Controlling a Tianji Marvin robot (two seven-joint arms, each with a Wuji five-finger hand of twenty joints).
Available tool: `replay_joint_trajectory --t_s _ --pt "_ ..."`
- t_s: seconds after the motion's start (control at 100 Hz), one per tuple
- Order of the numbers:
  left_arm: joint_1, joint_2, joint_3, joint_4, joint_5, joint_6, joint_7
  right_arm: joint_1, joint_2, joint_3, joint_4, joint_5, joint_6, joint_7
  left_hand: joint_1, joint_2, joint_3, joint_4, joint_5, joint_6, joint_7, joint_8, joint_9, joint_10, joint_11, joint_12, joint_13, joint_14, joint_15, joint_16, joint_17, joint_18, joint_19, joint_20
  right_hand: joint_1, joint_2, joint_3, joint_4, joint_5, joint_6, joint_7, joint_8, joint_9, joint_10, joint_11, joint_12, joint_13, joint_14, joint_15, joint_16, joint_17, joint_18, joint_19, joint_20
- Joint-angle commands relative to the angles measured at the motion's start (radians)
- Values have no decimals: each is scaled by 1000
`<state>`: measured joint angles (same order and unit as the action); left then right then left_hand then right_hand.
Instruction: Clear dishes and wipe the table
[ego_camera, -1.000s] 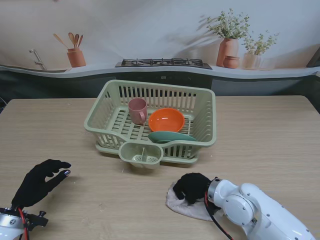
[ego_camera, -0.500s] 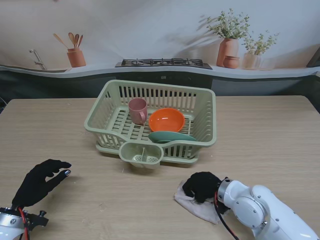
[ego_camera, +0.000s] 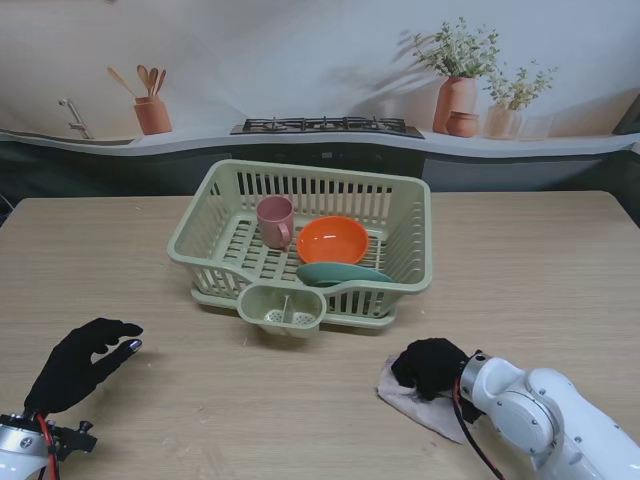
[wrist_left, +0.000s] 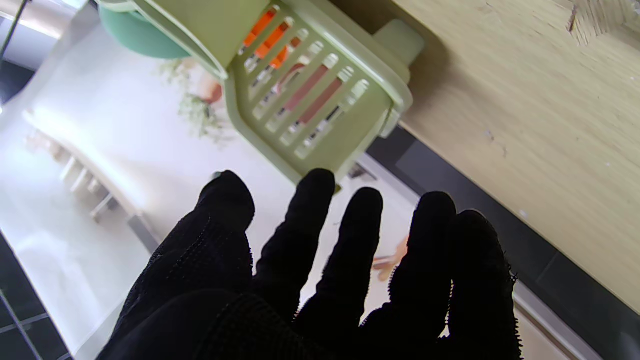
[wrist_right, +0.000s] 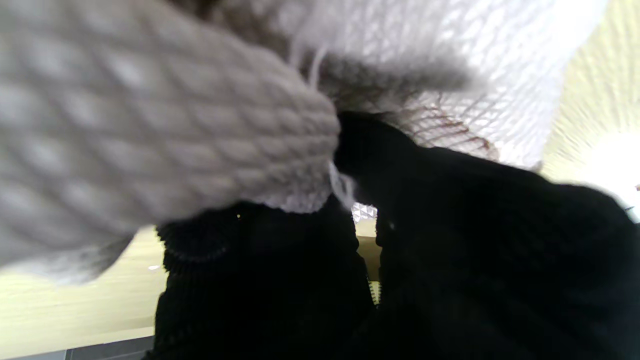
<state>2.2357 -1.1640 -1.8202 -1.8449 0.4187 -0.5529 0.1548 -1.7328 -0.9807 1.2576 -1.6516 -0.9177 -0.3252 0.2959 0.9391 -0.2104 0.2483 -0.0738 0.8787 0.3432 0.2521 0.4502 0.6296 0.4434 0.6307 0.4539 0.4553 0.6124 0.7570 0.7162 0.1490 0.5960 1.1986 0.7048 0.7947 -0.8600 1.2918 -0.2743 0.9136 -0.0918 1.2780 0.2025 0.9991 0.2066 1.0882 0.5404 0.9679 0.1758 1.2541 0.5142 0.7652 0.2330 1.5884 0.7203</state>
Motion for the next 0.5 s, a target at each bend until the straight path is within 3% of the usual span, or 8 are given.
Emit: replay_joint_trajectory --t_s 0.0,0.32,0.49 --pt "2 1 2 -5 -5 2 -17 -7 -12 -56 50 0 6 38 0 44 -15 27 37 -17 -11 9 12 8 -8 -17 11 13 -1 5 -12 -7 20 6 41 86 -45 17 44 112 -153 -71 -28 31 -132 -76 10 -20 22 -5 -4 -41 33 -3" --pt "2 0 4 -7 -9 3 -14 112 -13 -256 51 127 83 57 -1 46 -17 26 39 -17 -11 9 12 9 -8 -17 10 12 -2 4 -12 -7 21 6 41 85 -46 17 43 108 -153 -70 -28 32 -131 -80 12 -19 24 -7 -2 -43 34 -3" --pt "3 -1 3 -9 -11 5 -14 152 -14 -318 59 162 89 57 -2 46 -19 26 40 -18 -10 9 13 10 -8 -17 10 13 -2 4 -12 -7 20 6 40 87 -47 17 43 109 -153 -69 -28 31 -131 -81 12 -20 24 -8 -1 -43 34 -3"
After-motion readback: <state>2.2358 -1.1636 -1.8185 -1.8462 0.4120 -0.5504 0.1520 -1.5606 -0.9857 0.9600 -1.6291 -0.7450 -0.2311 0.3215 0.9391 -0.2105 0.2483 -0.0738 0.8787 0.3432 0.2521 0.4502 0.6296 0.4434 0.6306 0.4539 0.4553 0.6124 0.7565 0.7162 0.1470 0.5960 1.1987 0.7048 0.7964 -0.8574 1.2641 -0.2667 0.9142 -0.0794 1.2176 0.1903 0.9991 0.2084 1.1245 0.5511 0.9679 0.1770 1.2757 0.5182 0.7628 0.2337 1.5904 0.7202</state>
